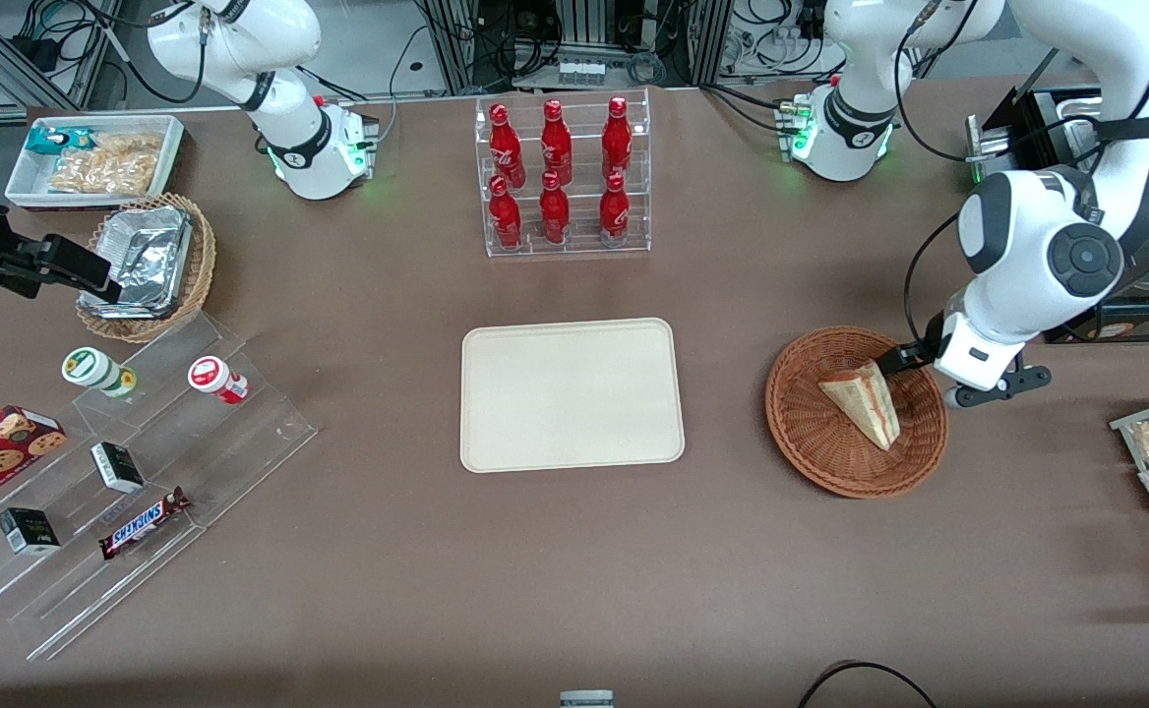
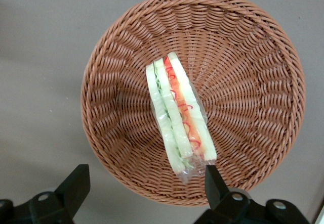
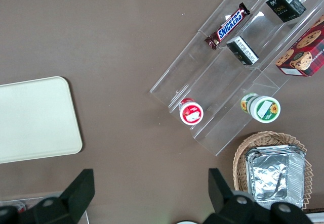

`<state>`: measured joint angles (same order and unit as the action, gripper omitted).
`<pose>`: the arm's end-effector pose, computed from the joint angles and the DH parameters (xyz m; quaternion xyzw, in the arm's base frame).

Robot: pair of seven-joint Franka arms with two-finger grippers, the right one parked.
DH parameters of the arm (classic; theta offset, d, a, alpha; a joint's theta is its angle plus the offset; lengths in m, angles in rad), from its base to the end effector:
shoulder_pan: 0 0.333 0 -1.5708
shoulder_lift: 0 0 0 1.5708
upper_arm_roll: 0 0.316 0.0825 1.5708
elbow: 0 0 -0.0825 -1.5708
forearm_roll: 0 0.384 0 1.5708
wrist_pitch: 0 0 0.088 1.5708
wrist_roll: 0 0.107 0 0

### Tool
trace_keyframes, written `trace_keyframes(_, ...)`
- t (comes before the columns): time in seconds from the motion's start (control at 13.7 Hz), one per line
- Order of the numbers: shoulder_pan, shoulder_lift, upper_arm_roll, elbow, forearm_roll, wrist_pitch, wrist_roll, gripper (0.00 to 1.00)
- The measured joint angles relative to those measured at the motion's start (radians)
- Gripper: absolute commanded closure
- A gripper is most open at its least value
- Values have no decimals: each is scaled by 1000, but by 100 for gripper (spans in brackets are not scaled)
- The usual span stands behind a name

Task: Place sandwich from basket to tray
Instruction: 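Close the left gripper on the sandwich wrapper and lift it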

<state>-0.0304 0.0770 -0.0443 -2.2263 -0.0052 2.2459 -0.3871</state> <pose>0.5275 -0.0395 0.3344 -0.9871 -0.1572 0.0287 0.0030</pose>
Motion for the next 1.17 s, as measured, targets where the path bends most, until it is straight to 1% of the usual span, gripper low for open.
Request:
trace_keyframes(0.15, -14, -10, -3, -17, 0, 20, -94, 0)
trace_keyframes(0.37, -32, -8, -3, -65, 0, 127, -235, 0)
trace_keyframes(0.73, -49, 29, -3, -99, 0, 218, -491, 0)
trace_keyframes(0.88, -58, 54, -3, -99, 0, 239, -544, 0)
trace_keyframes(1.17, -57, 100, -2, -99, 0, 281, -557, 0)
